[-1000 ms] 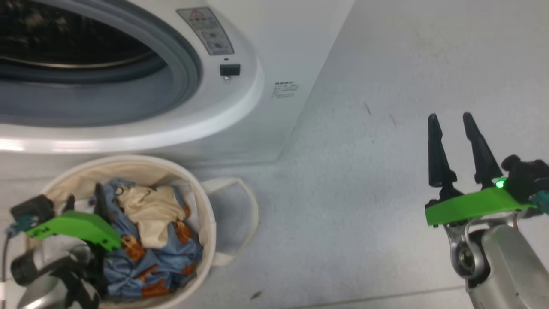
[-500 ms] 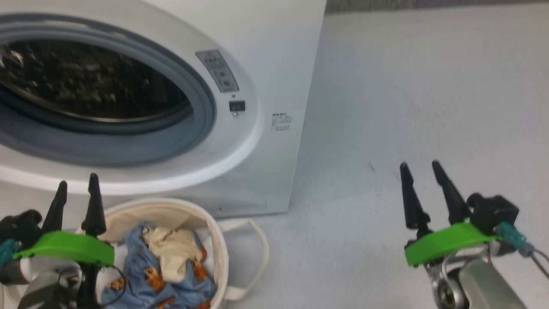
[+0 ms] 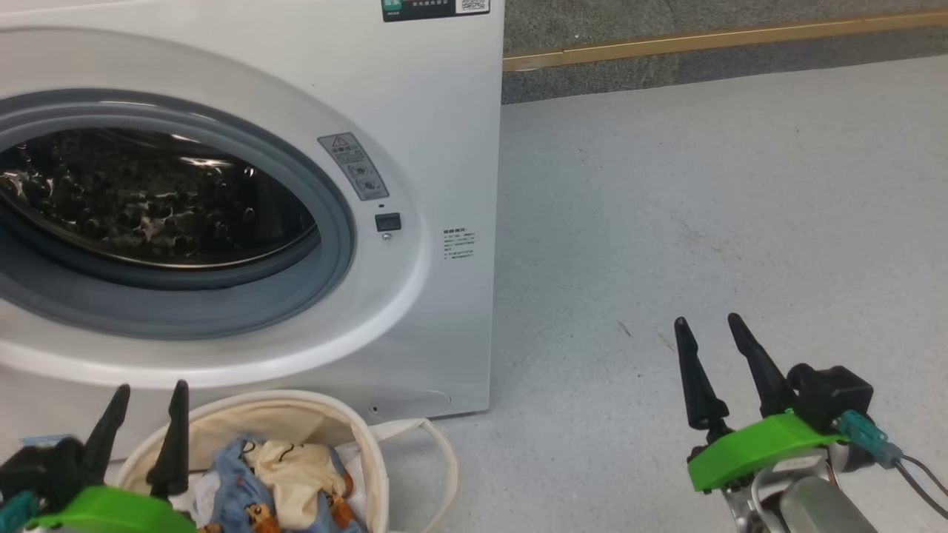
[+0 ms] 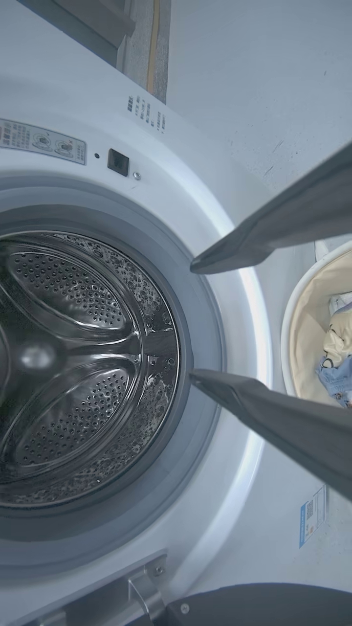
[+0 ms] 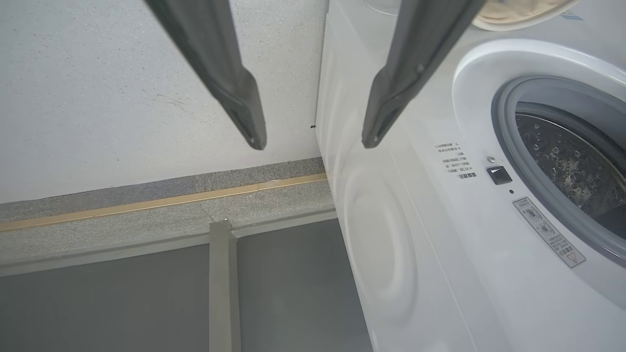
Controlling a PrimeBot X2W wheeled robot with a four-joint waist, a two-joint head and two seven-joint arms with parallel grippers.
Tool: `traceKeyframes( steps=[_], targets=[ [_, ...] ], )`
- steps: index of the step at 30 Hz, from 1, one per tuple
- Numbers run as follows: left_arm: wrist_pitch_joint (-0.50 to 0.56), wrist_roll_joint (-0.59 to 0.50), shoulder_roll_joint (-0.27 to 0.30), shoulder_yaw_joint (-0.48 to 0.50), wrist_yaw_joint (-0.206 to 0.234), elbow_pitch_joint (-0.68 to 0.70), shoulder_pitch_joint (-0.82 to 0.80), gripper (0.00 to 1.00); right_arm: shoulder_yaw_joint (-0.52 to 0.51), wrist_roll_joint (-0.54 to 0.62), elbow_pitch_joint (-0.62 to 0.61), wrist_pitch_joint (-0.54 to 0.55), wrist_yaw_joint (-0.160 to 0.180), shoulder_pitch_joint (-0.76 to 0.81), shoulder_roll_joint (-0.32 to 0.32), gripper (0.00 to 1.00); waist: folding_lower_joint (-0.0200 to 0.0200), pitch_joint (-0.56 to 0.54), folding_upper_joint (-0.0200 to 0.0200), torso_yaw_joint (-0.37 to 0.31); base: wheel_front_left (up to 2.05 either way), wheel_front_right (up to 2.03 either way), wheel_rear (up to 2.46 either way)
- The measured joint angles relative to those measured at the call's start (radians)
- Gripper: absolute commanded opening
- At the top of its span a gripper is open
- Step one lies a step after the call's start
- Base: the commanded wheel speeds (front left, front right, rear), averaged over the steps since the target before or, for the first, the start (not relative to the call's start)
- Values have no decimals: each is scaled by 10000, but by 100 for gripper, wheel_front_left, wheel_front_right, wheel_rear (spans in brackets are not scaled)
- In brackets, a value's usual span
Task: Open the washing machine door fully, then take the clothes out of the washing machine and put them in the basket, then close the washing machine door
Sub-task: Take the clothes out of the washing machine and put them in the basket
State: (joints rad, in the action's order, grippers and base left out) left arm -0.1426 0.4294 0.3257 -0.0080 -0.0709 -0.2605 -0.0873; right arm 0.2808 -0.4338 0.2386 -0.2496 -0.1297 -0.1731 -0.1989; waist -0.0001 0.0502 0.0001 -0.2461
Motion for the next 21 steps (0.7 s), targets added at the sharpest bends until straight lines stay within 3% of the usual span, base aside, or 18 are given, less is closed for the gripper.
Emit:
traceKeyframes(
  steps=[7, 21],
  targets=[
    [286, 140, 165, 211, 211, 895, 407, 100, 121, 17, -52, 0, 0, -7, -25, 100, 0, -50, 0, 67, 0, 0, 0],
    [309, 226, 159, 90, 270, 826, 430, 100, 259, 25, -44, 0, 0, -39, -29, 100, 0, -218, 0, -34, 0, 0, 0]
  ],
)
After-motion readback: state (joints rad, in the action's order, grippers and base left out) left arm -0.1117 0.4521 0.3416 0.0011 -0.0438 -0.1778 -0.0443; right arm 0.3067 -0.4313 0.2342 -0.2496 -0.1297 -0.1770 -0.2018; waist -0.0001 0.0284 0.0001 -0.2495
